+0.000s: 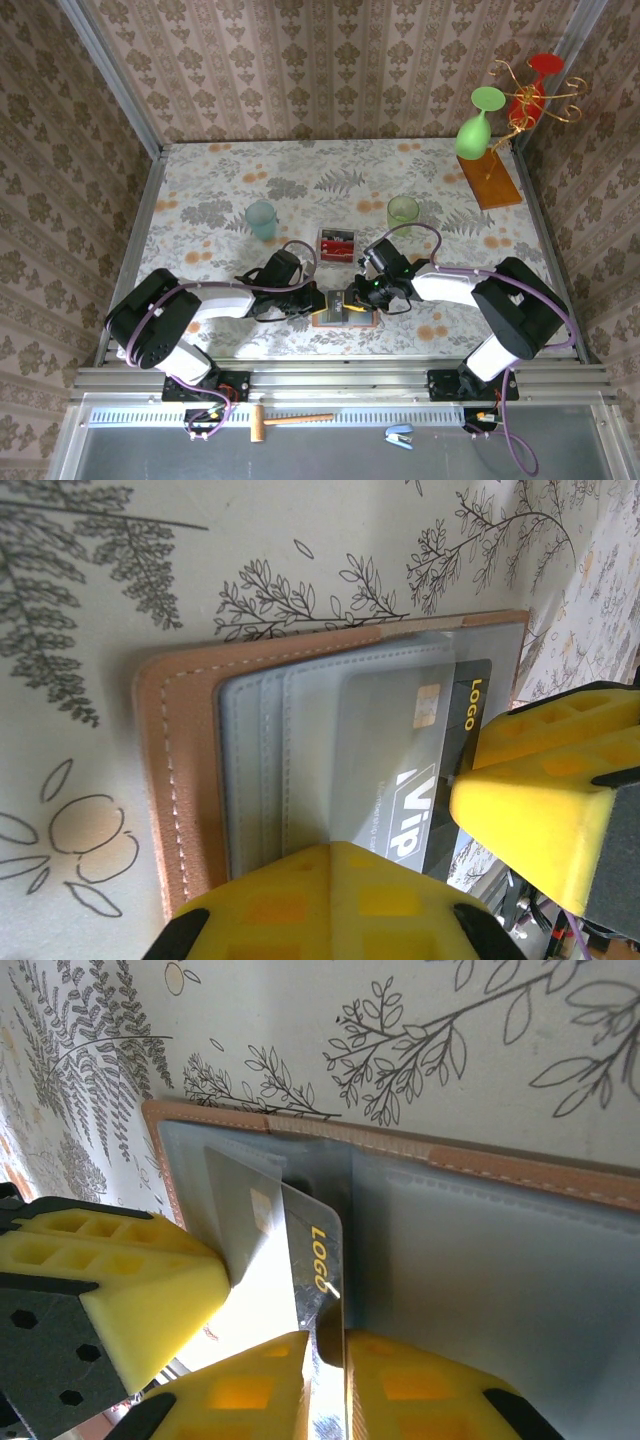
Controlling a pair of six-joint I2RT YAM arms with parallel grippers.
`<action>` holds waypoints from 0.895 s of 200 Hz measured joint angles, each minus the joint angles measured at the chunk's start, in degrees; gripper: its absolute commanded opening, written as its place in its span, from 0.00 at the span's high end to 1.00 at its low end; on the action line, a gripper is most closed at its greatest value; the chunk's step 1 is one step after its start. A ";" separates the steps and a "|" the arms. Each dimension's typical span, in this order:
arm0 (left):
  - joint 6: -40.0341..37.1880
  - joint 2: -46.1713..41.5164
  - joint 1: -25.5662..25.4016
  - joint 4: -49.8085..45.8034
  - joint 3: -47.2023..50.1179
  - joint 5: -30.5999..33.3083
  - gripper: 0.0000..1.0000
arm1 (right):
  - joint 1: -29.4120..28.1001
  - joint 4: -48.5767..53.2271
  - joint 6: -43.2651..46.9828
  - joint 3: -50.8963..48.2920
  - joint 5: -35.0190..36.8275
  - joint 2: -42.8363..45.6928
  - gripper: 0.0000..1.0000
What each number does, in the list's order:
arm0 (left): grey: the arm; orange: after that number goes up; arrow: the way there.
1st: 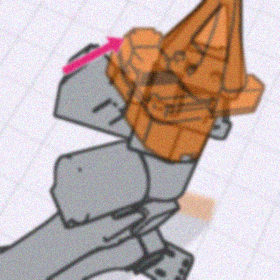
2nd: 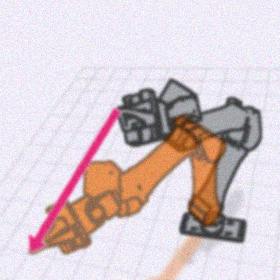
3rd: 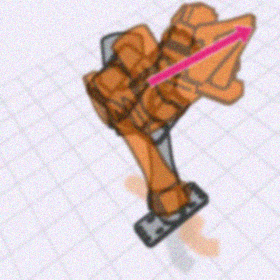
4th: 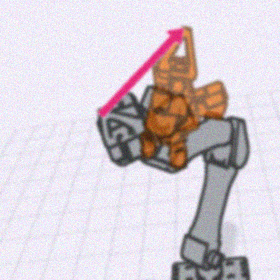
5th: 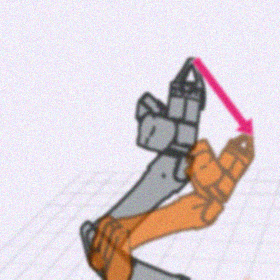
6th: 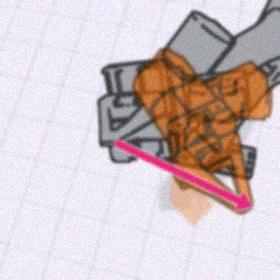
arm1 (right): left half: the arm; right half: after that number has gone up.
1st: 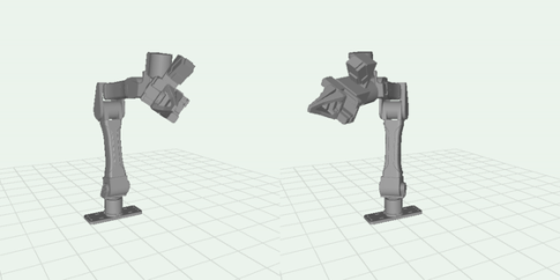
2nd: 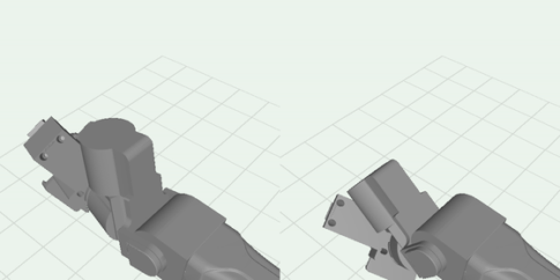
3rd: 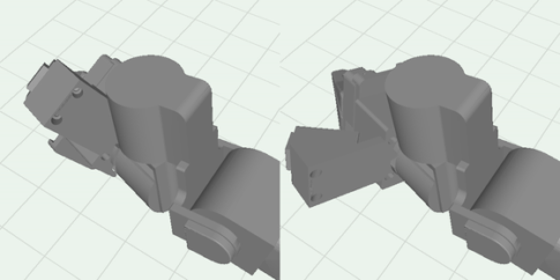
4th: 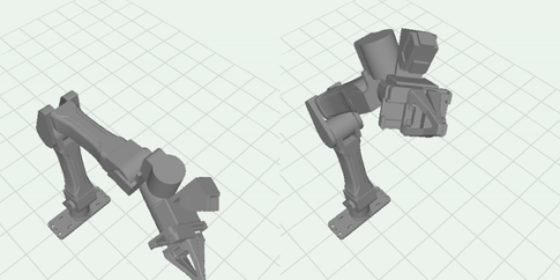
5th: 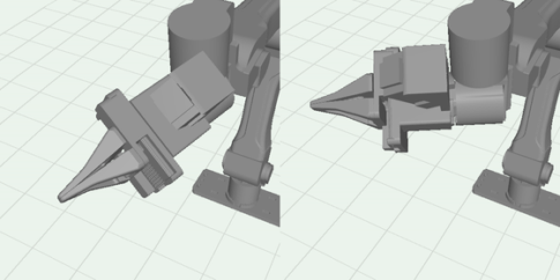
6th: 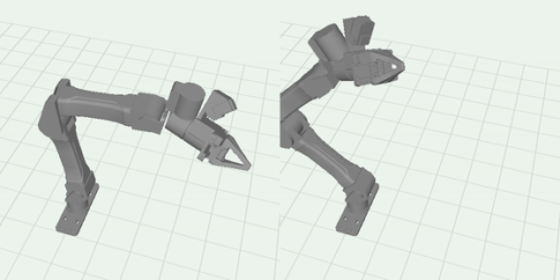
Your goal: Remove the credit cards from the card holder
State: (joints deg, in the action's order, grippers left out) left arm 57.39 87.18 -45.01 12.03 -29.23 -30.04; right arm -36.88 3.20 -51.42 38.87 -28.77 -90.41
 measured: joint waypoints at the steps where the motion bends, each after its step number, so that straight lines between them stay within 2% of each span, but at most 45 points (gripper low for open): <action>1: 0.00 0.00 0.00 0.00 0.00 0.00 0.94 | 0.00 0.00 0.00 0.00 0.00 0.02 0.86; 89: 0.00 -0.02 0.00 0.81 0.46 -0.02 0.94 | 0.90 0.55 0.70 -0.11 0.02 0.24 0.88; 179: 0.04 -1.14 0.00 1.11 1.55 0.11 0.95 | 3.32 6.51 5.01 -0.63 1.40 3.74 0.89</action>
State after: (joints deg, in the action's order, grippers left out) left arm 57.43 86.04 -45.01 13.15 -27.68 -29.93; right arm -33.56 9.72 -46.41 38.24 -27.38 -86.67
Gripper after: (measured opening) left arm 0.058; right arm 0.116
